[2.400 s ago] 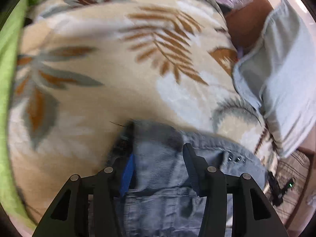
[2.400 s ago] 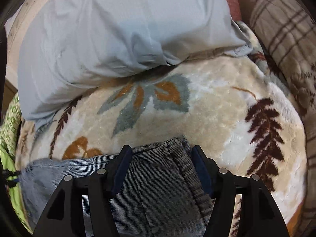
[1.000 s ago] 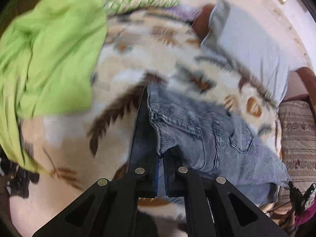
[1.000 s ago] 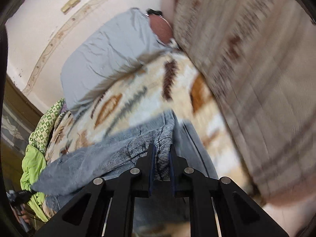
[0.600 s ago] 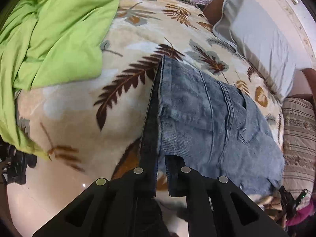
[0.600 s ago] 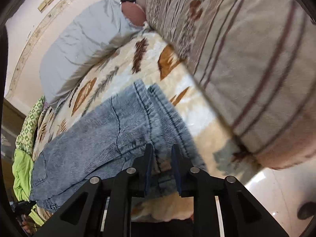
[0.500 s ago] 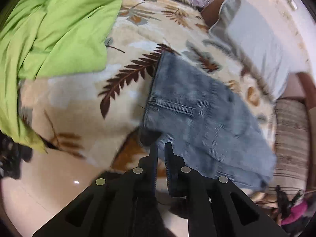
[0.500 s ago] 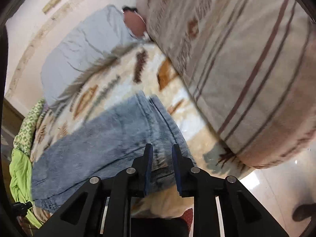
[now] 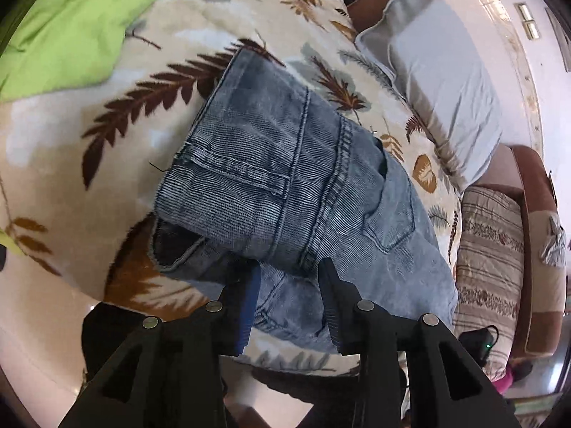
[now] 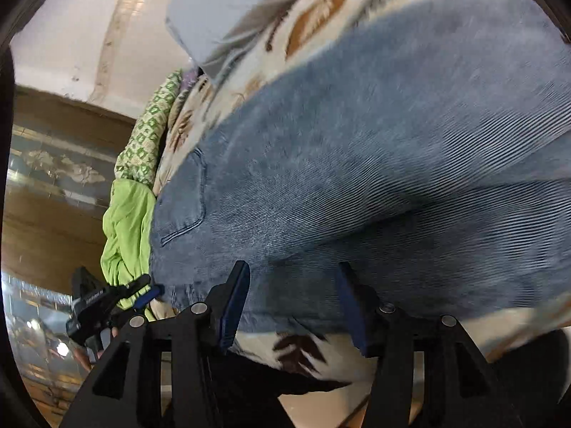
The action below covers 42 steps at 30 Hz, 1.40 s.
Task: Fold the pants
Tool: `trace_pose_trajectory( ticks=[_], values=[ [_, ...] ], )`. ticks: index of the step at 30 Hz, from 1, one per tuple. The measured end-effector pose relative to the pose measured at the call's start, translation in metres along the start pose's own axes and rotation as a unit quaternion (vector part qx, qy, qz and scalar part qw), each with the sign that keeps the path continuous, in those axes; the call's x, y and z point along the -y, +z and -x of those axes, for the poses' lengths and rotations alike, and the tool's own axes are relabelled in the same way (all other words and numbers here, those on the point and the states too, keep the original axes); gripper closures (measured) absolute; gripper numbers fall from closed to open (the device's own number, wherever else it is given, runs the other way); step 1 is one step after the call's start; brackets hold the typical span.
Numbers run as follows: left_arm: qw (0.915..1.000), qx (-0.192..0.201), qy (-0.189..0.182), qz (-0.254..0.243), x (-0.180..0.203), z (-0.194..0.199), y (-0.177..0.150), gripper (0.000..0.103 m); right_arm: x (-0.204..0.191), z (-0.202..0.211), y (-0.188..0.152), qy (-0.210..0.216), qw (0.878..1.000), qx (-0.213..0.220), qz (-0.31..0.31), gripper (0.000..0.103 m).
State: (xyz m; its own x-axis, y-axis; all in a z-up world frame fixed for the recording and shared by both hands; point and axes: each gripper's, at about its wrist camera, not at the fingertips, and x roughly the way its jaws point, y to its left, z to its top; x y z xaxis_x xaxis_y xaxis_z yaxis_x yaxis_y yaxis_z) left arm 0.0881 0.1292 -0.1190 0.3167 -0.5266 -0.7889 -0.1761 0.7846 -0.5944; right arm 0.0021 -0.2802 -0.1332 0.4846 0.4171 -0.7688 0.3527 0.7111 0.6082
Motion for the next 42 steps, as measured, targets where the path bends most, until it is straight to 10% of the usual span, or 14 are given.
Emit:
trace_pose_trajectory(
  ticks=[5,9,18,26,31,36,42],
  values=[
    [0.9995,-0.01,-0.002,0.028,-0.005,-0.029,0.015,0.065,0.008,-0.009,0.012,0.021,0.998,0.037,-0.043,0.052],
    [0.9997,-0.006,0.014,0.02,0.005,-0.038,0.024,0.082,0.009,-0.012,0.017,0.024,0.998,0.041,-0.048,0.1],
    [0.9981,0.025,0.008,-0.056,0.027,0.013,-0.017,0.088,-0.009,0.034,-0.01,0.053,0.998,0.029,0.014,0.1],
    [0.9993,-0.033,0.02,0.004,-0.008,-0.03,-0.023,0.088,0.031,0.01,-0.027,0.032,0.999,-0.01,-0.028,0.095],
    [0.9993,-0.029,0.021,-0.009,-0.003,-0.027,-0.019,0.088,0.06,0.074,-0.016,0.009,0.995,0.078,-0.054,0.069],
    [0.9991,-0.036,0.022,0.001,-0.005,-0.031,-0.02,0.087,0.139,0.157,-0.009,-0.043,0.967,0.192,-0.161,0.06],
    [0.9989,-0.037,0.027,0.007,-0.004,-0.03,-0.02,0.087,0.161,0.174,0.007,0.001,0.955,0.217,-0.201,0.053]
  ],
)
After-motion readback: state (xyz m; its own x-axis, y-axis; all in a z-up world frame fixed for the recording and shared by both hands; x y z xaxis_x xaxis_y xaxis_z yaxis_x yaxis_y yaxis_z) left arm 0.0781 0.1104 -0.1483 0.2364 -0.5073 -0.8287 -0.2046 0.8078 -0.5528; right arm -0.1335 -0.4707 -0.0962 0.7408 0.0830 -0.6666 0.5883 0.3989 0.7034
